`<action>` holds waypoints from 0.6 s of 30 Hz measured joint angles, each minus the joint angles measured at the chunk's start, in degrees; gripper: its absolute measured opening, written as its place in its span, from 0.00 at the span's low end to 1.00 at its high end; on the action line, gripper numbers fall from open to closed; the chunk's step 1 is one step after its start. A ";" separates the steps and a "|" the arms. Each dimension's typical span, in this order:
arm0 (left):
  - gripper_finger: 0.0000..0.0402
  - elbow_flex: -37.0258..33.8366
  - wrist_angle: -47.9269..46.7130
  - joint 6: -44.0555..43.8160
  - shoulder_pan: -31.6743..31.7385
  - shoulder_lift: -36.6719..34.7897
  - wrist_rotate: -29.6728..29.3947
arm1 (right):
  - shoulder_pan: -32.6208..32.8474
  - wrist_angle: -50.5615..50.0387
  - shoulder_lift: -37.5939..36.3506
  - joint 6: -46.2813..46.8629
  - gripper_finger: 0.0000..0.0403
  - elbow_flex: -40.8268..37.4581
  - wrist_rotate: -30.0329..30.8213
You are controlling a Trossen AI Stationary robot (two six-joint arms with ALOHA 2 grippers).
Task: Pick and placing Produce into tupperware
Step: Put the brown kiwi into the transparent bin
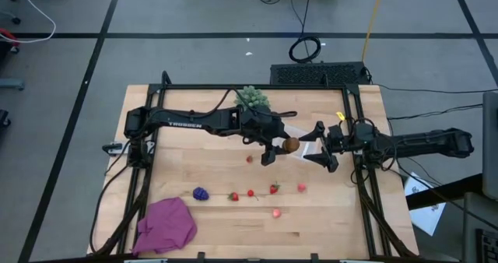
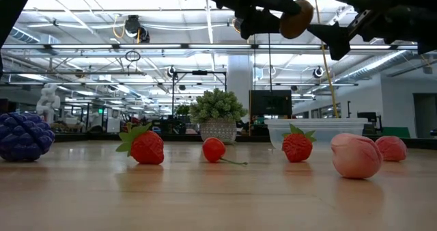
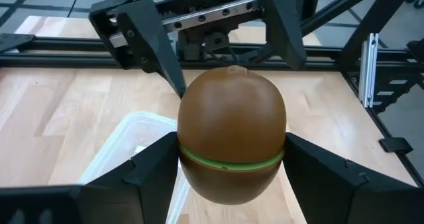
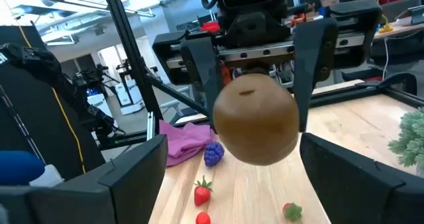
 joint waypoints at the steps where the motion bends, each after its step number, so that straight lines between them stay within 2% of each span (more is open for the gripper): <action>1: 0.63 0.00 0.00 0.00 0.00 0.01 -0.12 | 0.00 0.27 0.27 -0.08 0.83 0.00 0.04; 12: 0.63 0.00 2.35 -0.83 0.00 0.02 -1.29 | -0.02 4.93 2.47 -5.30 0.83 0.00 0.63; 18: 0.63 0.00 3.46 -1.10 -0.02 0.02 -2.88 | -0.02 4.79 2.92 -8.00 0.83 0.00 4.48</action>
